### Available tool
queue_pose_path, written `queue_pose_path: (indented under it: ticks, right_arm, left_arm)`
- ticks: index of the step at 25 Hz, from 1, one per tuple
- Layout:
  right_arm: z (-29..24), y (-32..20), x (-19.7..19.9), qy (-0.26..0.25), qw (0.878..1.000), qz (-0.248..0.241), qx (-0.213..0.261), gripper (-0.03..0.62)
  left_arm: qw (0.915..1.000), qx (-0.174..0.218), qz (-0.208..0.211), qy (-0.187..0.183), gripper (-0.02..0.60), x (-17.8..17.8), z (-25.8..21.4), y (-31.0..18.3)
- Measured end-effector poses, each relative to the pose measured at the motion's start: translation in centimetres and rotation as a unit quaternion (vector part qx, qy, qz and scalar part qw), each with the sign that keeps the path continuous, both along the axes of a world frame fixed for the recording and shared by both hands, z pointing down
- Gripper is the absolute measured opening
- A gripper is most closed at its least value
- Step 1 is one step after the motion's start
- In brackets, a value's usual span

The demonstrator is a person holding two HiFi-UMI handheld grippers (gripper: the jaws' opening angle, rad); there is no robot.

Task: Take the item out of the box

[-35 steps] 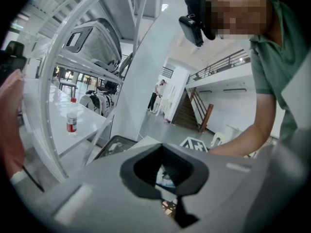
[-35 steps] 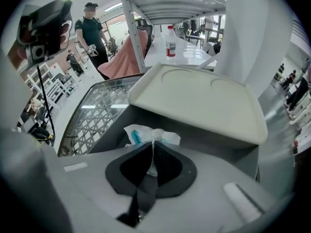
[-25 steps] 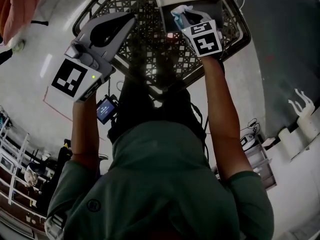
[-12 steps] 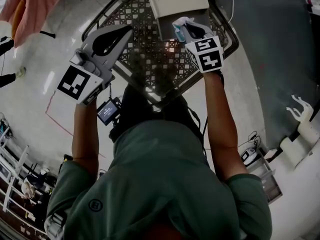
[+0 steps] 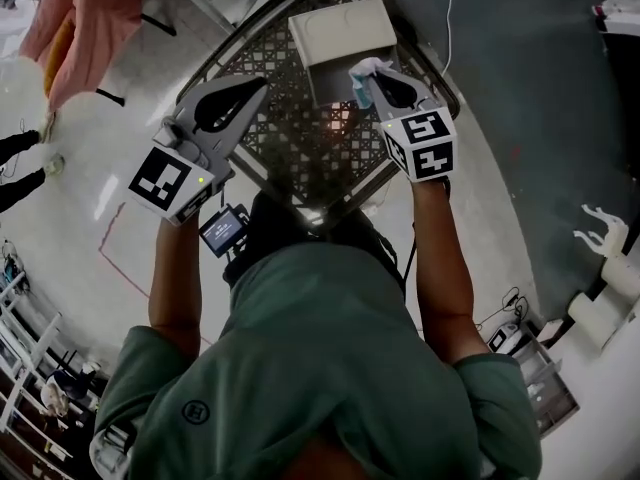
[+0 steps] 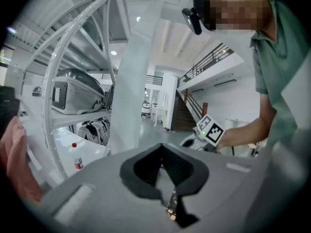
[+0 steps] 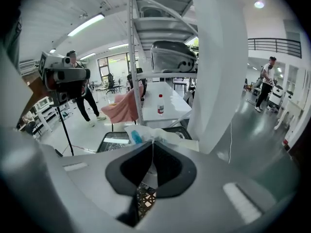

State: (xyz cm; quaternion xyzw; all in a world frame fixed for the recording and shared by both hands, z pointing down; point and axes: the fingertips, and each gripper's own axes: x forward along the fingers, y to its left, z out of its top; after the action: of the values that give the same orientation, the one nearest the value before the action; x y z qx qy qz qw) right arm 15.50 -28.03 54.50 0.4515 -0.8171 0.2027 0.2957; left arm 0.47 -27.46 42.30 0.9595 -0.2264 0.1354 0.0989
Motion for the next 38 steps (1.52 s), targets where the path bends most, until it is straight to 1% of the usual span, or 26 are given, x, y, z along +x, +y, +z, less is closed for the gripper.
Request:
queue_pose_path:
  ticks: [3,8,15,21,26,31,38]
  right_arm:
    - [-2.8,0.5,0.3,-0.015,1.0,0.003,0.02,0.012]
    - [-8.1,1.6,1.4,-0.032,0.998,0.009,0.052,0.013]
    - [-13.3,3.5,2.5,-0.045,0.994,0.016,0.095,0.013]
    - [-16.8,5.0,3.6,-0.059,0.991,0.021,0.122,0.013]
    - [-20.1,7.0,5.0,-0.068,0.987,0.024,0.144,0.012]
    - [-22.4,7.6,4.7,-0.074,0.983,0.024,0.166,0.012]
    - [-24.8,8.8,4.6,-0.076,0.979,0.028,0.188,0.012]
  left_arm:
    - [0.9998,0.015,0.008,0.011,0.002,0.4,-1.8,0.7]
    - [0.9995,0.028,0.006,0.011,0.002,0.8,-5.2,1.5]
    - [0.9986,0.05,0.005,0.016,0.002,1.1,-8.5,3.0]
    - [0.9982,0.059,0.002,0.01,0.002,1.3,-10.2,4.2]
    - [0.9976,0.068,0.007,0.006,0.002,2.7,-12.5,6.2]
    - [0.9963,0.083,0.014,0.015,0.002,2.7,-14.0,6.5]
    - [0.9953,0.092,0.023,0.015,0.002,2.5,-15.4,7.5]
